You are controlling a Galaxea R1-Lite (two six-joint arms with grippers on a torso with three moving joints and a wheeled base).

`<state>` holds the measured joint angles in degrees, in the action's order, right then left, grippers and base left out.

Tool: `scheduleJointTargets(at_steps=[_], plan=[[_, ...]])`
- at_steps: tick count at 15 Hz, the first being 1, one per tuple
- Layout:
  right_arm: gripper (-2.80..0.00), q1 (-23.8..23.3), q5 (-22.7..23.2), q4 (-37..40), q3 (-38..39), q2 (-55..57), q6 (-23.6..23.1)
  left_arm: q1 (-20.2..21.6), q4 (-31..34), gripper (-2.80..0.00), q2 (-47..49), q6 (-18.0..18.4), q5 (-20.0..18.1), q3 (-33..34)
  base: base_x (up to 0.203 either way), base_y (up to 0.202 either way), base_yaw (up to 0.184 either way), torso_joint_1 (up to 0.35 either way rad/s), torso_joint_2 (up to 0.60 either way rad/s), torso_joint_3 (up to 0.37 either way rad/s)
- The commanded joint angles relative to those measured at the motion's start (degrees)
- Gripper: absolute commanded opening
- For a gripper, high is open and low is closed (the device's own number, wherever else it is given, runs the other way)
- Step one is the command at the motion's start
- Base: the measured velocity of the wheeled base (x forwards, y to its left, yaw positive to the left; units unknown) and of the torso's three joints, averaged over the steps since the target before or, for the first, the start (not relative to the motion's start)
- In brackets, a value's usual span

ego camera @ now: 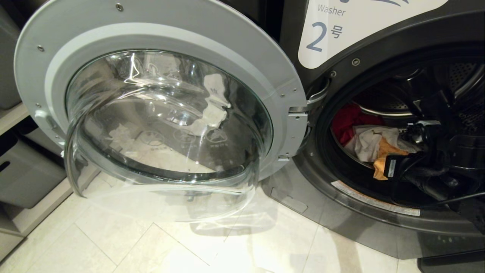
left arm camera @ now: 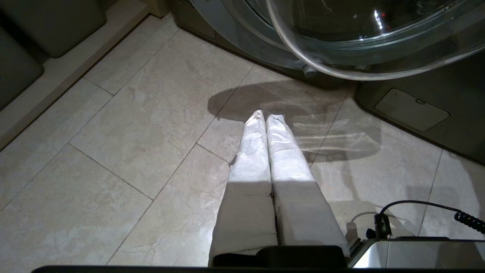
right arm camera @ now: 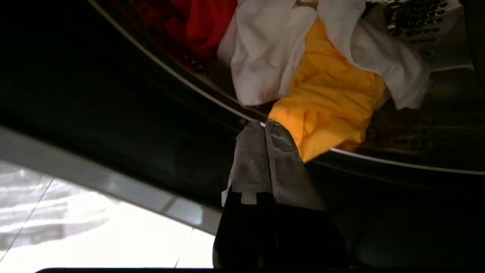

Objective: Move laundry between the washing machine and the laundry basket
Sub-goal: Pick a cloth and place it into the basket

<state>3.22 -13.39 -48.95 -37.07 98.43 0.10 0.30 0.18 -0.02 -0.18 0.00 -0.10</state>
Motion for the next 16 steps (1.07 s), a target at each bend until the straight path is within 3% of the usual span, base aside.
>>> scheduleJointTargets(at_steps=[1, 7, 8, 12, 14, 16], plan=[[-2.8, 0.03, -0.67, -0.39, -3.57, 4.8, 0.18, 0.05, -0.01, -2.8, -0.06, -0.07, 0.0, 0.01, 0.0, 0.0, 0.0, 0.0, 0.0, 0.0], [-2.8, 0.02, -2.7, -0.4, -14.52, 13.57, -0.01, 0.0, -0.01, -2.8, -0.06, -0.03, 0.0, 0.01, 0.0, 0.0, 0.0, 0.0, 0.0, 0.0], [0.0, 0.03, -3.12, -0.37, -16.18, 14.27, -0.1, 0.05, -0.01, -2.8, -0.06, -0.08, 0.0, 0.01, 0.0, 0.0, 0.0, 0.0, 0.0, 0.0], [0.0, -0.06, -7.69, 2.69, -22.84, 16.34, -0.03, -0.04, -0.01, -2.8, -0.06, 0.01, 0.0, 0.01, 0.0, 0.0, 0.0, 0.0, 0.0, 0.0], [0.0, -0.26, -10.89, 10.72, -26.64, 16.46, 2.09, 0.05, -0.01, -2.8, -0.06, 0.01, 0.0, 0.01, 0.0, 0.0, 0.0, 0.0, 0.0, 0.0], [0.0, -0.31, -12.0, 20.86, -29.2, 15.92, 7.96, 0.05, -0.01, -2.8, -0.06, -0.03, 0.0, 0.01, 0.0, 0.0, 0.0, 0.0, 0.0, 0.0]])
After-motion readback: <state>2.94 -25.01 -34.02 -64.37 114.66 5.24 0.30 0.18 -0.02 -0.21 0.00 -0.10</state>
